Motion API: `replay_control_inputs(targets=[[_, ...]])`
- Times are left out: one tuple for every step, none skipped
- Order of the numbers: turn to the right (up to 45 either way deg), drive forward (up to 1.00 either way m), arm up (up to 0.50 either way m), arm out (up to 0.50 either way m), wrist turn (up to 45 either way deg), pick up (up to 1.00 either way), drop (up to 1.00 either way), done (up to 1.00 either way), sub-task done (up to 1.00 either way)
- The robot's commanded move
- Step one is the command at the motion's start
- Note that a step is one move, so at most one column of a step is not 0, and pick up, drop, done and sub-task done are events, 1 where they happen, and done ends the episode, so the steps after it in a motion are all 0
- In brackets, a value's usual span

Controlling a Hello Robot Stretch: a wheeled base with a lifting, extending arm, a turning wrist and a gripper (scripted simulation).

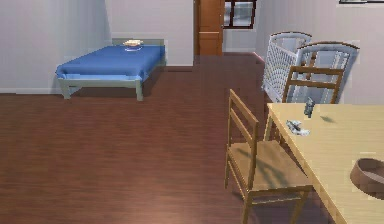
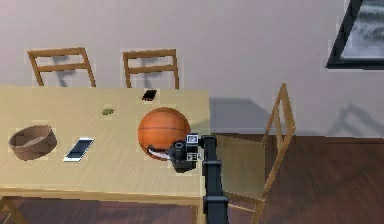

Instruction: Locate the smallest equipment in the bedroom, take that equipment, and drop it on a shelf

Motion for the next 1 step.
replay_control_inputs(targets=[[0.0, 0.0, 0.1, 0.0, 0.0, 0.0, 0.0, 0.0, 0.0]])
